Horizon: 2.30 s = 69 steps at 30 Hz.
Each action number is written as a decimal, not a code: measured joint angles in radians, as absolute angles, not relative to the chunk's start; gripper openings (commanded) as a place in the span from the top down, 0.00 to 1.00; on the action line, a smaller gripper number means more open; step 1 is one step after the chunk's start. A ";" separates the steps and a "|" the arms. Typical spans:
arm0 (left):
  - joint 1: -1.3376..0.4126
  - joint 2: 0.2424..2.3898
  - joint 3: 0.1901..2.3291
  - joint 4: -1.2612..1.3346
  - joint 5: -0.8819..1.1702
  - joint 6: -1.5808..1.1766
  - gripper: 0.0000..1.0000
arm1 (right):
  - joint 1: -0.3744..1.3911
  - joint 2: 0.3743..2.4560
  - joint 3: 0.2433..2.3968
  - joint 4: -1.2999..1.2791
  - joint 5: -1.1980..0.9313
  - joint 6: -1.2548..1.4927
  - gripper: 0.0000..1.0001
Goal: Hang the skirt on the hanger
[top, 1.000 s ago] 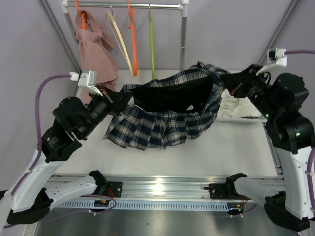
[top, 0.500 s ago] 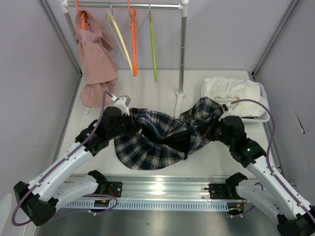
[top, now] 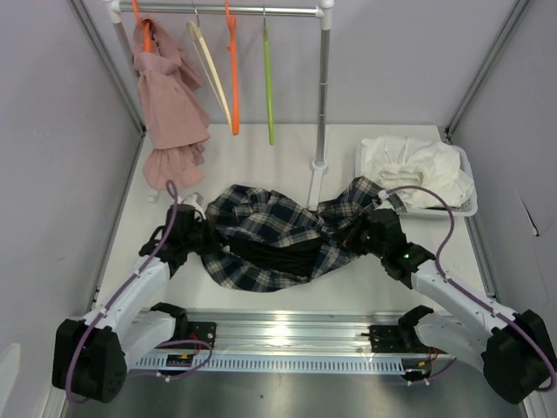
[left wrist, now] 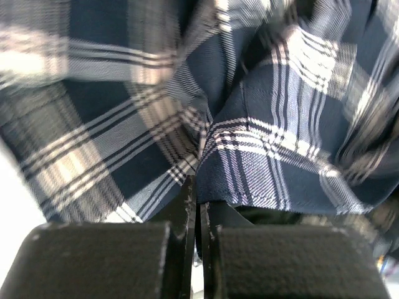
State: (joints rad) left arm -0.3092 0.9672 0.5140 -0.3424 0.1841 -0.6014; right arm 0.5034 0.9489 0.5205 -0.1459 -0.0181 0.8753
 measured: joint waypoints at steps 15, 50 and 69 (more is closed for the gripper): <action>0.055 0.900 0.591 -0.350 0.395 -0.565 1.00 | 0.789 1.124 0.794 -0.094 0.100 0.859 1.00; 0.013 0.819 0.590 -0.380 0.482 -0.542 0.98 | 0.620 1.066 0.763 -0.231 0.184 0.822 1.00; -0.234 1.073 0.544 -0.256 0.334 -0.602 0.75 | 0.544 0.974 0.561 -0.220 0.100 0.754 0.29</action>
